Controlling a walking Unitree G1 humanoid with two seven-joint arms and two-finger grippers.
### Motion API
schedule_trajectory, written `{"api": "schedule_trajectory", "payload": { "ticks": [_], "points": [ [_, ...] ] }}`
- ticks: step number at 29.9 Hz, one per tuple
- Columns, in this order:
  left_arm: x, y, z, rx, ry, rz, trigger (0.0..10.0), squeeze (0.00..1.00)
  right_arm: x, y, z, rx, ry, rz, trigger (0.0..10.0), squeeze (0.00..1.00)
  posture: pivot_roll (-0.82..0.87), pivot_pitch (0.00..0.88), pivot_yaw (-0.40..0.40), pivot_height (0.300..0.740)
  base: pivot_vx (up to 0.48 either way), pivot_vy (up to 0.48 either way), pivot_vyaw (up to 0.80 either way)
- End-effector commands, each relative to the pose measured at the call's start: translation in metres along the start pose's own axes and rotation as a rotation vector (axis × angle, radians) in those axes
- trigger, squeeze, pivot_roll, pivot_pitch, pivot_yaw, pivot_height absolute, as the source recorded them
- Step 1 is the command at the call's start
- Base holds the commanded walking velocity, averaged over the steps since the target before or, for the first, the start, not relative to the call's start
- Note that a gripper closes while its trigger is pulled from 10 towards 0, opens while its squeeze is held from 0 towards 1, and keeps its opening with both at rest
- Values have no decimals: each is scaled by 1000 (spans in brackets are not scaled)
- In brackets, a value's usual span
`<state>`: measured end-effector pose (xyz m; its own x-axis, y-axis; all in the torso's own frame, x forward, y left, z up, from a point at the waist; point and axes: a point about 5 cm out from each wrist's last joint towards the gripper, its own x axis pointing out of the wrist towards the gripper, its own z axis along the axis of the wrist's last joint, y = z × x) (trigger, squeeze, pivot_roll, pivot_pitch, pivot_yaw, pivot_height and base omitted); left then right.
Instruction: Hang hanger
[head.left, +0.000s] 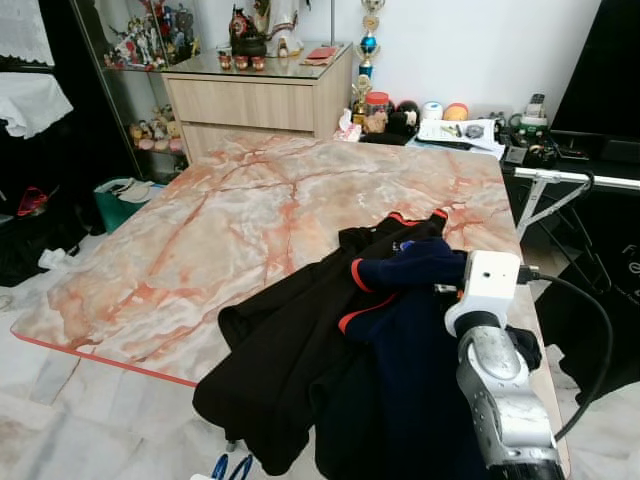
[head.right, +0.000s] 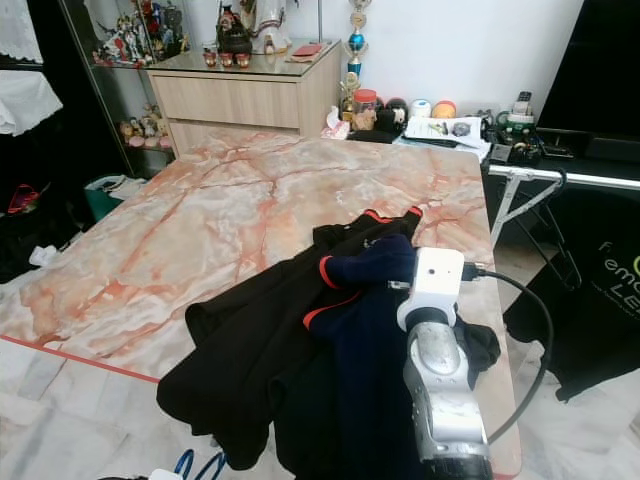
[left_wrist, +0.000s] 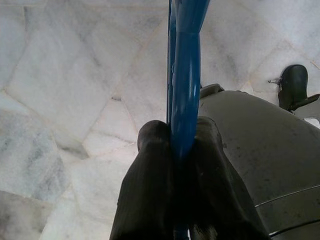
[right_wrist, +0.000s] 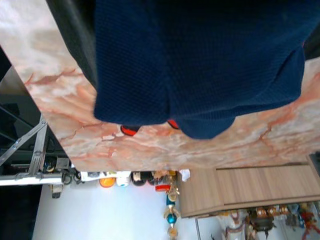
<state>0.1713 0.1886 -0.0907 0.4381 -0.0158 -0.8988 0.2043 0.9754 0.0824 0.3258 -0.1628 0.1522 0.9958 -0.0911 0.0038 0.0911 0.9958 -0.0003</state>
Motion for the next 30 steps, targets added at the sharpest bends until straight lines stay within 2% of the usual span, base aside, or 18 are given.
{"api": "schedule_trajectory", "payload": {
  "ticks": [1,5,8,9,11,12,13,14,15,17,18,19,20,22,24,26,29,30],
  "points": [
    [0,2,-2,23,9,2,10000,0,3,-1,12,8,-31,-7,10000,1000,30,14,39,740,0,0,0],
    [0,2,-2,26,11,0,10000,0,13,0,24,-55,-47,10,10000,1000,25,17,42,740,0,0,0],
    [0,2,-2,27,11,1,10000,0,22,0,35,-159,-76,30,10000,1000,27,17,44,740,0,0,0],
    [0,2,-2,28,11,3,10000,0,27,0,41,-246,-79,42,10000,1000,27,17,44,740,0,0,0],
    [0,2,-3,29,12,5,10000,0,28,0,43,-307,-86,51,10000,1000,27,17,44,740,0,0,0],
    [0,2,-3,31,13,6,10000,0,29,0,48,-415,-117,65,10000,929,27,17,44,740,0,0,0],
    [0,2,-3,30,13,6,10000,0,29,0,49,-441,-126,74,10000,898,27,21,46,740,0,0,0],
    [0,2,-3,29,14,6,10000,0,28,1,49,-422,-119,88,10000,114,27,21,46,740,0,0,0],
    [0,3,-3,31,15,6,10000,0,26,0,46,-406,-86,87,10000,0,27,21,46,740,0,0,0],
    [0,2,-3,31,15,6,10000,0,24,-3,37,-385,-15,73,10000,0,27,21,46,740,0,0,0],
    [0,2,-3,30,16,5,10000,0,20,-7,26,-297,71,55,10000,0,27,21,46,740,0,0,0],
    [0,2,-3,30,16,5,10000,0,20,-7,26,-297,71,55,10000,0,27,21,46,740,0,0,0],
    [0,2,-3,31,17,5,10000,0,13,-9,13,-232,152,62,10000,0,21,26,45,740,0,0,0],
    [-1,2,-3,32,18,4,10000,0,4,-9,0,-308,190,111,10000,0,21,26,45,740,0,0,0],
    [0,2,-3,33,18,3,10000,0,-7,-8,-10,-413,207,164,10000,0,23,28,47,740,0,0,0],
    [-1,3,-3,34,18,3,10000,0,-11,-9,-9,-439,189,180,10000,0,22,29,47,740,0,0,0],
    [-1,3,-3,35,18,4,10000,0,-12,-10,3,-437,114,176,10000,0,21,28,47,740,0,0,0],
    [-1,3,-3,36,19,5,10000,0,-12,-10,11,-391,72,171,10000,0,22,26,47,740,0,0,0]
  ]
}}
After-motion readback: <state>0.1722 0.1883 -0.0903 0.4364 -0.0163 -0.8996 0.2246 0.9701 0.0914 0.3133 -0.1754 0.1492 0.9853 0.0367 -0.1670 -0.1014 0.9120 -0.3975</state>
